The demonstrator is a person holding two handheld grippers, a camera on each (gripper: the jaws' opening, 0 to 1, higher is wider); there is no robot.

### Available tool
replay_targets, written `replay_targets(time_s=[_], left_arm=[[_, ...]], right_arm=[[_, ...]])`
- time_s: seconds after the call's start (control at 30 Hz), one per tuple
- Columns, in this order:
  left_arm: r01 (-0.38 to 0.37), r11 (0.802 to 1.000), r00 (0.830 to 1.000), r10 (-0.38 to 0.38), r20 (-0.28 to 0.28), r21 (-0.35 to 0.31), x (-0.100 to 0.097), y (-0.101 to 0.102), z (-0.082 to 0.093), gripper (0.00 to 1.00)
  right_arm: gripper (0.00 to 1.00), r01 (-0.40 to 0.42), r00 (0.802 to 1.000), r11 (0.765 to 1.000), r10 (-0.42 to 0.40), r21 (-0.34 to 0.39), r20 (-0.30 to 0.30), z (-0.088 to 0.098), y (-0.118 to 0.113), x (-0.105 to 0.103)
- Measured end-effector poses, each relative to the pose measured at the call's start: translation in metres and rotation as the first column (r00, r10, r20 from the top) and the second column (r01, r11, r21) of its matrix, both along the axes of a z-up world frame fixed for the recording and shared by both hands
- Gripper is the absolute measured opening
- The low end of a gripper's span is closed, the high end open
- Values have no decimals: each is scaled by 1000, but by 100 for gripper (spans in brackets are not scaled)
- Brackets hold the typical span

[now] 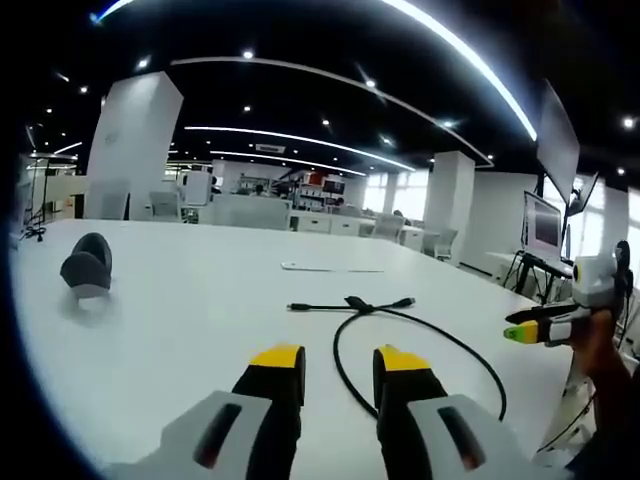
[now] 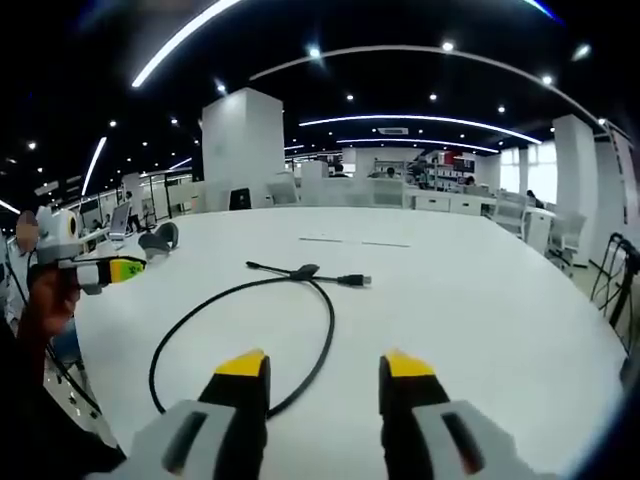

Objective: Find the charging cable on the desk, coil it up and secure with Velcro.

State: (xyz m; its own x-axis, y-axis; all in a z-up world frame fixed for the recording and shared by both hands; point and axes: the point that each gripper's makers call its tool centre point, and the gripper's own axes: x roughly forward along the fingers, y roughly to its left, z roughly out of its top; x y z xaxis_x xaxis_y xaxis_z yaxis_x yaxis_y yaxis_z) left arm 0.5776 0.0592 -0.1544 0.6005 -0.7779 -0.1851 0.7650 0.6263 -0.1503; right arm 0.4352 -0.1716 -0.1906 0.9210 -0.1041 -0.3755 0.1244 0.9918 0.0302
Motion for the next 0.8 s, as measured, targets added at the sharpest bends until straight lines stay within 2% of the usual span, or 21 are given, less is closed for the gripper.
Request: replay_targets(time_s=[0.8], left_arm=[[0,1000,1000,0,-7,-2,-1,-1,-4,28]], right_arm=[[44,4,1000,1000,-4,-10,-2,-1,-1,-2]])
